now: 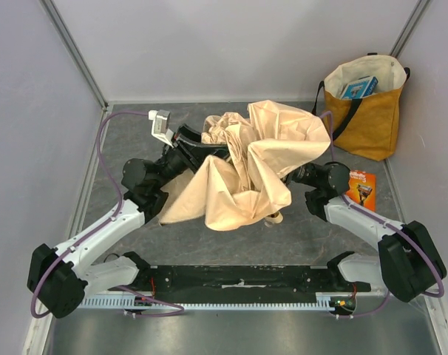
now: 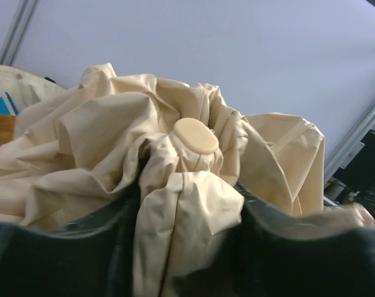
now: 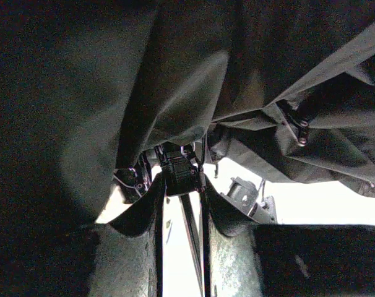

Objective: Put away the umbrella

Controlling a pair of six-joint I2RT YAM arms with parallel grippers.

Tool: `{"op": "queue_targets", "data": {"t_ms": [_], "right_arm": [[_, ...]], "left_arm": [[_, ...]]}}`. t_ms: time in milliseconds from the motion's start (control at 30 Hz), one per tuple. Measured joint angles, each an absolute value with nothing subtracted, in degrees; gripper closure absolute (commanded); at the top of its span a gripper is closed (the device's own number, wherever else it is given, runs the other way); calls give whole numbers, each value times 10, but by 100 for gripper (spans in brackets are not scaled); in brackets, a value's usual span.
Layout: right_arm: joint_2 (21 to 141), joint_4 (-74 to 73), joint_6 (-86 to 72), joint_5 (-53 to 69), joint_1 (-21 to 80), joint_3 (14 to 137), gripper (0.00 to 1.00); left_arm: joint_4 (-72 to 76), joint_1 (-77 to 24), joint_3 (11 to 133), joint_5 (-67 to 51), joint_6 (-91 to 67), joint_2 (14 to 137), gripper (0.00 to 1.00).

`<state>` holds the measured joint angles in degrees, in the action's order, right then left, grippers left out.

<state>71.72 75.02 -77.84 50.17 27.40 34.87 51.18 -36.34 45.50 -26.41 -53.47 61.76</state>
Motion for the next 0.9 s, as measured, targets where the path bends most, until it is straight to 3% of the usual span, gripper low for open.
{"op": "queue_targets", "data": {"t_ms": [100, 167, 200, 233, 400, 467, 633, 900], "right_arm": [[715, 753, -759, 503, 276, 349, 100], [706, 754, -739, 503, 277, 349, 97], [698, 748, -722, 502, 277, 349, 85], [688, 736, -703, 499, 277, 349, 69], [615, 583, -574, 465, 280, 351, 27], [582, 484, -515, 437, 281, 354, 18], [504, 220, -402, 314, 282, 362, 12], [454, -156, -281, 143, 282, 423, 11]], "left_arm": [[513, -363, 463, -274, -534, 624, 88], [514, -363, 467, -280, -531, 627, 92], [515, -362, 468, -284, -529, 627, 98], [518, -362, 469, -286, -529, 627, 98], [520, -361, 468, -286, -525, 624, 98], [501, -361, 467, -283, -510, 613, 98], [388, -361, 467, -241, -414, 549, 98], [225, -361, 462, -131, -219, 410, 98]]}}
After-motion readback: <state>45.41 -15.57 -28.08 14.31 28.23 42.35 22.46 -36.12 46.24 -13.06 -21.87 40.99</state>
